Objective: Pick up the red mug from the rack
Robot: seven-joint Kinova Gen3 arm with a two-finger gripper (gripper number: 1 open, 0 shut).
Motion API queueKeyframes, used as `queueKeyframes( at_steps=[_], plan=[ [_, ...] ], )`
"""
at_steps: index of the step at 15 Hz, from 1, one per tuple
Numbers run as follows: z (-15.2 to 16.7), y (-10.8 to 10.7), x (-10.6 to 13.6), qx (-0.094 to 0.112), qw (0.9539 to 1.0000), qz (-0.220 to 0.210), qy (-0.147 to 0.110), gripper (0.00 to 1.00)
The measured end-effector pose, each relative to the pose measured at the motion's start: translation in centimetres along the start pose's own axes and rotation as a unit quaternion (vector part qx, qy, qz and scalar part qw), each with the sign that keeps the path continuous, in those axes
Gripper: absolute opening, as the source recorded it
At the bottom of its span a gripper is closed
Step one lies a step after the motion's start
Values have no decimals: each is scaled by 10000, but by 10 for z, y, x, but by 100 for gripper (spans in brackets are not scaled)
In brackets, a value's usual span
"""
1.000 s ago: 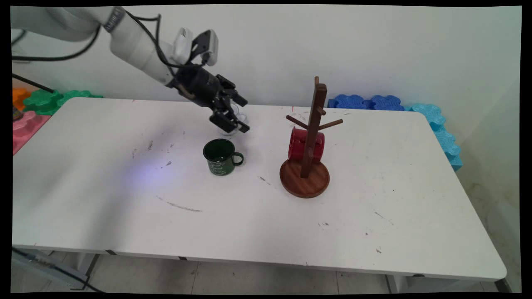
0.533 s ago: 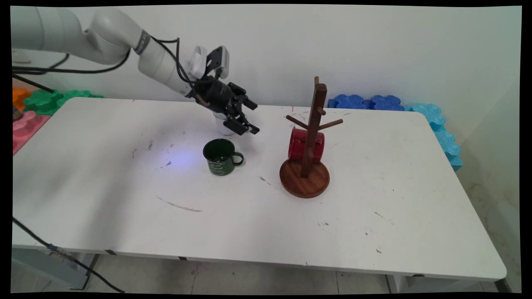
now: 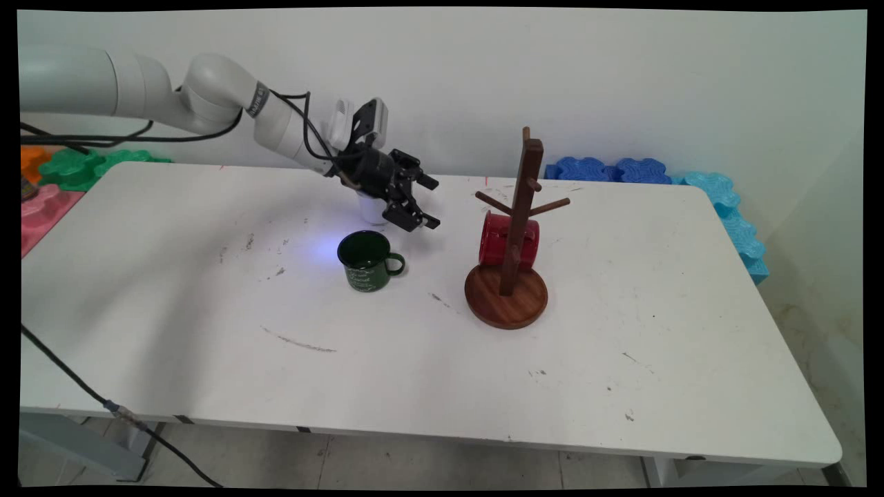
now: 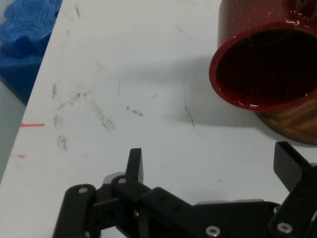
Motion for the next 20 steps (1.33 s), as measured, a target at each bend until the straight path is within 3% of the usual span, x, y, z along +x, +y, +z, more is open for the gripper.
queueKeyframes(
  at_steps=[9, 20],
  plan=[
    [22, -2, -15, -120, 9992, 23, 381, 100],
    [36, 2, -7, -250, 9973, 107, 686, 100]
  ],
)
